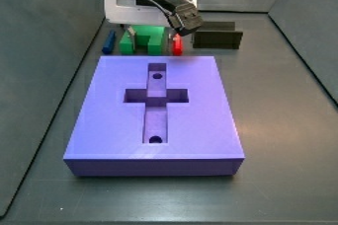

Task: Pick up the green object. Move up. Place the green object on the fixture. Regrasp the green object. Move to above the board. Insert the green object.
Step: Pick up the green object.

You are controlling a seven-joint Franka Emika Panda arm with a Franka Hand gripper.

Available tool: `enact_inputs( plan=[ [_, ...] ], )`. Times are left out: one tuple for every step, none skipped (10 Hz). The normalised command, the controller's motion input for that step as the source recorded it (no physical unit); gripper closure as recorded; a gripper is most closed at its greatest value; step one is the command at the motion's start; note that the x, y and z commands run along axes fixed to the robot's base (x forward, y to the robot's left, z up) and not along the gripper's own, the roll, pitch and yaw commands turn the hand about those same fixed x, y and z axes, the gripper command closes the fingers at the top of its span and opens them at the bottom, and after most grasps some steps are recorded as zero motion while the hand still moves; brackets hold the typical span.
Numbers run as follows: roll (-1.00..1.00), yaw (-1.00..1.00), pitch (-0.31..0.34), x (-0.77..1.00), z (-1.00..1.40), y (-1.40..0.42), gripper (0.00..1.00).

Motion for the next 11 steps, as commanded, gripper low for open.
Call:
enact_inputs(
  plan=[
    [0.0,0.0,0.0,0.0,0.0,0.0,0.0],
    [0.0,0.0,0.0,0.0,0.0,0.0,1.0],
    [0.0,0.0,0.0,0.0,0.0,0.0,1.0],
    [0.0,0.0,0.0,0.0,0.0,0.0,1.0],
    [0.0,0.0,0.0,0.0,0.0,0.0,1.0],
    [0.0,0.0,0.0,0.0,0.0,0.0,1.0],
    [0.0,0.0,0.0,0.0,0.0,0.0,1.0],
    [0.0,0.0,0.0,0.0,0.0,0.0,1.0],
    [0.0,0.0,0.0,0.0,0.0,0.0,1.0],
    [0.0,0.0,0.0,0.0,0.0,0.0,1.0],
    [0.0,0.0,0.0,0.0,0.0,0.0,1.0]
  ],
)
